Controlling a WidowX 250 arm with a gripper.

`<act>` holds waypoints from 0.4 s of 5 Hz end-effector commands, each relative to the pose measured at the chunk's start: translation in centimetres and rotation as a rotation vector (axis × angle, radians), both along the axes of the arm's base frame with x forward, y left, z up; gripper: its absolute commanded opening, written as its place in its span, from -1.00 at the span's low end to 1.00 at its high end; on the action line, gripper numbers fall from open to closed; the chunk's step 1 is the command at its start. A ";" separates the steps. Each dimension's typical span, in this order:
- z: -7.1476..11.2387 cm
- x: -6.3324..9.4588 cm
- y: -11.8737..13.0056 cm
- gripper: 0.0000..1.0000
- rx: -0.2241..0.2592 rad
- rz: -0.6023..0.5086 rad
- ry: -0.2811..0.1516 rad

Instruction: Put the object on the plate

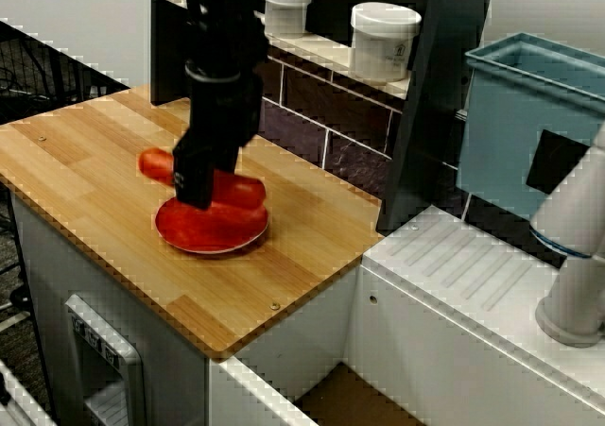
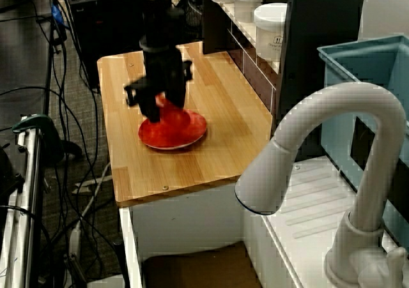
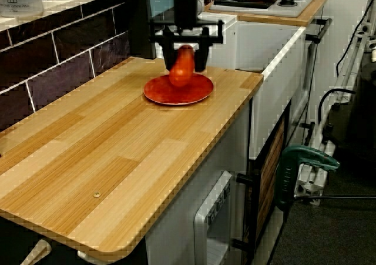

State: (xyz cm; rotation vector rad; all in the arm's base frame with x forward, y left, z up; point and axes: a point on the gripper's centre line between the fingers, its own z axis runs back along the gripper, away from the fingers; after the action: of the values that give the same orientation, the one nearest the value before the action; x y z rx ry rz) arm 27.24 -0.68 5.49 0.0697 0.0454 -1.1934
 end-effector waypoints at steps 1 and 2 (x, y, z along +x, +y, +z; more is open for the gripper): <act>-1.2 0.5 0.3 -1.00 0.035 0.029 -0.010; -1.1 0.2 0.4 1.00 0.037 0.031 0.001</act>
State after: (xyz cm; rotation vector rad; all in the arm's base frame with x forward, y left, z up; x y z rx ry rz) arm 26.94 -0.18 3.87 0.0830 0.0928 -1.1627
